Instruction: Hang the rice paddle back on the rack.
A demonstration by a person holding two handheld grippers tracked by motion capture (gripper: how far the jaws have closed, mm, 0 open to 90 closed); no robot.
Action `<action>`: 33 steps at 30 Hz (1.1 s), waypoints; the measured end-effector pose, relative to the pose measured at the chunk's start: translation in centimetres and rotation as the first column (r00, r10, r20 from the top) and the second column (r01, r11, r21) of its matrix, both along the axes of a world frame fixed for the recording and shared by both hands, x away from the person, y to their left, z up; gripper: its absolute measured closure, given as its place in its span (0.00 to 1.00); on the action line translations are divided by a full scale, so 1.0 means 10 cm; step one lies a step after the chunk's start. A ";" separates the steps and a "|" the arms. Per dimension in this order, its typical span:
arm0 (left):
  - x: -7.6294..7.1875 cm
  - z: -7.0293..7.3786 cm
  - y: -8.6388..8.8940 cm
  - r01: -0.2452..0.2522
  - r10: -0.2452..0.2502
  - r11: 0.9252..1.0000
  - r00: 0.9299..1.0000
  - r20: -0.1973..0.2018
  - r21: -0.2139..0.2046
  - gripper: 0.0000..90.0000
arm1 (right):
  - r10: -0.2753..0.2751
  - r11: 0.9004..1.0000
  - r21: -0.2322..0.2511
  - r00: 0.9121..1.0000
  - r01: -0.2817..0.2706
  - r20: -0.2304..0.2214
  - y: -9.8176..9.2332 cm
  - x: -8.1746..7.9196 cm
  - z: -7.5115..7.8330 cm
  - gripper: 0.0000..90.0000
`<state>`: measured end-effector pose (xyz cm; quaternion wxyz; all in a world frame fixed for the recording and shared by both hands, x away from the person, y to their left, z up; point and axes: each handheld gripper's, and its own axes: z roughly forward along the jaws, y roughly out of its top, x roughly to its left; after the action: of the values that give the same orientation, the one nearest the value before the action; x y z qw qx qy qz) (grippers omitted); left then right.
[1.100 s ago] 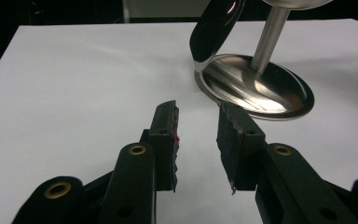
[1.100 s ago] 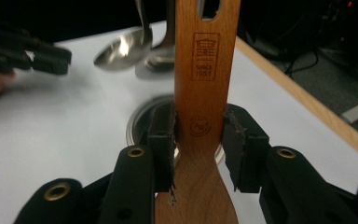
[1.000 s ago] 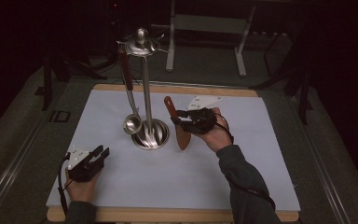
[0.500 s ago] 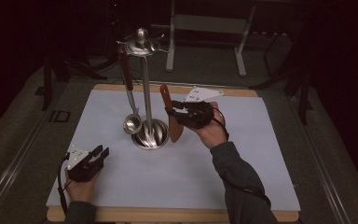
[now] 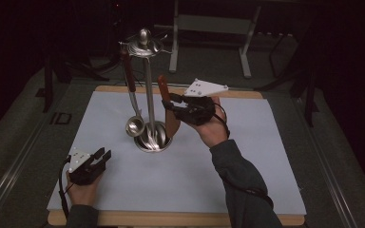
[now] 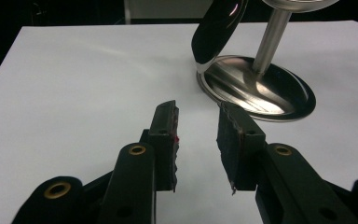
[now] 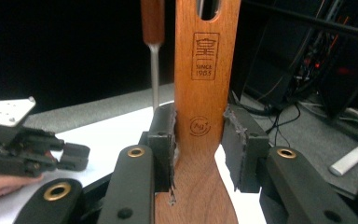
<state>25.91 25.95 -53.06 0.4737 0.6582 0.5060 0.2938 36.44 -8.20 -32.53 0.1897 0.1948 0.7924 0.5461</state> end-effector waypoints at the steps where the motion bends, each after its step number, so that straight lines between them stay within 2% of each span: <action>1: 0.00 0.00 0.00 0.000 0.000 1.000 1.000 0.000 0.000 0.76 | -0.001 1.000 0.006 1.000 0.001 0.005 0.01 -0.01 0.02 0.73; 9: 0.00 0.00 0.00 0.001 -0.001 1.000 1.000 0.001 -0.002 0.76 | -0.018 0.998 0.055 0.999 0.015 0.041 0.09 -0.08 0.22 0.73; 18: 0.00 0.00 0.01 -0.001 0.001 1.000 1.000 0.002 -0.005 0.75 | -0.043 0.995 0.094 0.997 0.038 0.058 0.20 -0.16 0.41 0.73; 28: -0.01 0.00 0.01 -0.002 0.002 1.000 1.000 0.003 -0.007 0.75 | -0.084 0.994 0.075 0.994 0.079 0.070 0.31 -0.18 0.47 0.73; 33: 0.00 0.00 0.01 -0.002 0.002 1.000 1.000 0.001 -0.006 0.75 | -0.130 0.991 0.047 0.989 0.127 0.070 0.39 -0.19 0.49 0.73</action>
<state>25.87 26.02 -53.04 0.4757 0.6562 0.5071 0.2933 34.55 -4.30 -27.61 0.2490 0.2294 0.7591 0.5560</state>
